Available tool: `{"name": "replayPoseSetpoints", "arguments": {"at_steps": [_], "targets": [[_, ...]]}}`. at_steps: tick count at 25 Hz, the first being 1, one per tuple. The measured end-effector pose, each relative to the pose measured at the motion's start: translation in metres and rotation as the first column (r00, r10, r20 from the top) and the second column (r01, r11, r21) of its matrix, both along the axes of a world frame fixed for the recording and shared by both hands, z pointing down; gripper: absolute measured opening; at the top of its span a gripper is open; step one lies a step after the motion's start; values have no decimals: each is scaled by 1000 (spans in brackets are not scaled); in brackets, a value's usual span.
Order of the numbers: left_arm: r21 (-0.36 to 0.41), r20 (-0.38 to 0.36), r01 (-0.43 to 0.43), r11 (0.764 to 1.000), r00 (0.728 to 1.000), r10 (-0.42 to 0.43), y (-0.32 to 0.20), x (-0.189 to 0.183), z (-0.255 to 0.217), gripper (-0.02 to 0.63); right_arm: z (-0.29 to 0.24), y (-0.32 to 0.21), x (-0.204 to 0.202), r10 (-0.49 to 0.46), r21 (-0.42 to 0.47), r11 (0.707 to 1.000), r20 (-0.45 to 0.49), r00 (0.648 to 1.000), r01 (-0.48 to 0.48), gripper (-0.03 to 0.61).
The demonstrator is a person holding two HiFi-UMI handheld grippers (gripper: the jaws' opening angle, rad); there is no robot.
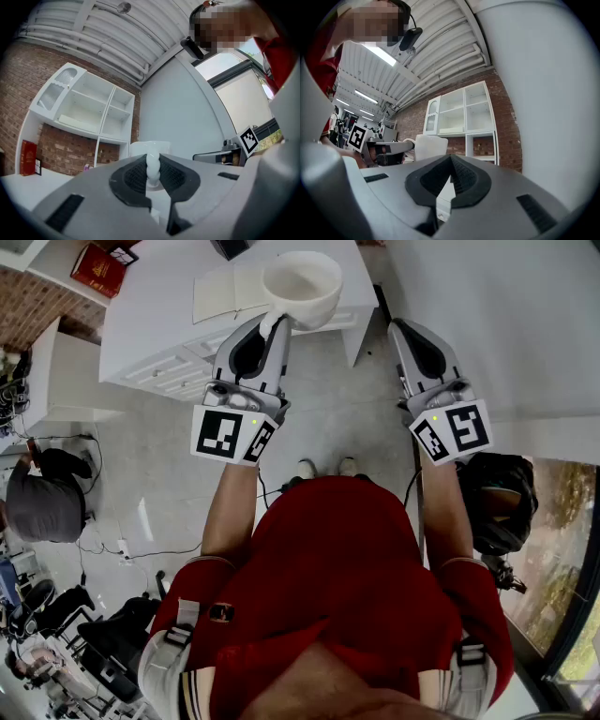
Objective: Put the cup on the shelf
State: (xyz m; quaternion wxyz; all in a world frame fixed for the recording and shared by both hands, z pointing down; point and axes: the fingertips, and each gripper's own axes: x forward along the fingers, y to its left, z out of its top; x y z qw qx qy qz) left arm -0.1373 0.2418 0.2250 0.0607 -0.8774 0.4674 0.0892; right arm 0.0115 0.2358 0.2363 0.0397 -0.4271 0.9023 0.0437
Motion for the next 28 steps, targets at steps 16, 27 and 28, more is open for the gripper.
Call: {"name": "replayPoseSetpoints", "arguments": {"at_steps": [16, 27, 28], "targets": [[7, 10, 71, 997, 997, -71, -6, 25, -2, 46, -2, -7, 37, -36, 11, 999, 37, 999, 35, -3], [10, 12, 147, 989, 989, -147, -21, 62, 2, 46, 3, -23, 75, -91, 21, 996, 23, 996, 90, -3], [9, 10, 152, 988, 988, -152, -23, 63, 3, 46, 3, -25, 78, -93, 21, 996, 22, 995, 92, -3]]}}
